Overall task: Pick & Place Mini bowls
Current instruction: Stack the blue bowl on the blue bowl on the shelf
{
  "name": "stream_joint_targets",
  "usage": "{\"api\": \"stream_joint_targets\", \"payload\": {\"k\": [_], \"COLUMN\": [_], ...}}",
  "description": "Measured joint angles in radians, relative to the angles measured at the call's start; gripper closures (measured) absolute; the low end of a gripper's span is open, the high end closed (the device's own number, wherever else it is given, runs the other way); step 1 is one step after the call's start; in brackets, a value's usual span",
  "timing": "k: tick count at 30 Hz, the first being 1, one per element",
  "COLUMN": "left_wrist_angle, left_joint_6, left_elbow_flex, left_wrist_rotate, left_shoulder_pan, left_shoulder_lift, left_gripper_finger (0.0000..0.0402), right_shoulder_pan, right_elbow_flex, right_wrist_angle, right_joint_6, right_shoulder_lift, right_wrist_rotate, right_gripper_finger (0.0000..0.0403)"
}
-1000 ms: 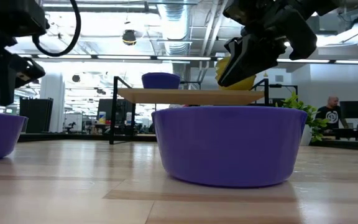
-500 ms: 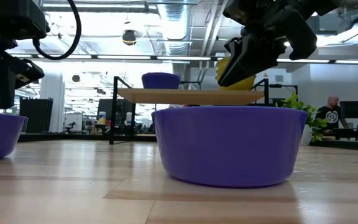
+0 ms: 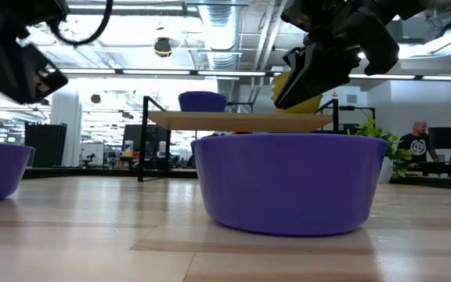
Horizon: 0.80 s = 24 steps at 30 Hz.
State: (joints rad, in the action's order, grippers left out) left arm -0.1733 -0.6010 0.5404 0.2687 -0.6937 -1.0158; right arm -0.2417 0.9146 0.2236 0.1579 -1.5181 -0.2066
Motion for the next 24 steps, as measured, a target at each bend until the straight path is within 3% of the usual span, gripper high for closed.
{"api": "stream_joint_targets", "payload": {"k": [6, 10, 17, 24], "left_wrist_angle": [0.206, 0.190, 0.039, -0.236], "left_joint_6": [0.257, 0.330, 0.317, 0.127], "left_elbow_flex": [0.001, 0.001, 0.001, 0.001], "left_wrist_rotate": [-0.087, -0.089, -0.097, 0.092], "left_shoulder_pan": [-0.009, -0.007, -0.008, -0.007], "left_shoulder_lift": [-0.034, -0.006, 0.170, 0.294], "left_gripper_finger": [0.0315, 0.0315, 0.0315, 0.0315], "right_shoulder_pan": [0.000, 0.000, 0.000, 0.000], "right_elbow_flex": [0.000, 0.000, 0.000, 0.000], "right_wrist_angle": [0.000, 0.000, 0.000, 0.000], "right_joint_6": [0.000, -0.001, -0.001, -0.001], "right_shoulder_lift": [0.000, 0.000, 0.000, 0.000], "right_wrist_rotate": [0.000, 0.000, 0.000, 0.000], "right_gripper_finger": [0.0326, 0.0326, 0.0326, 0.0326]}}
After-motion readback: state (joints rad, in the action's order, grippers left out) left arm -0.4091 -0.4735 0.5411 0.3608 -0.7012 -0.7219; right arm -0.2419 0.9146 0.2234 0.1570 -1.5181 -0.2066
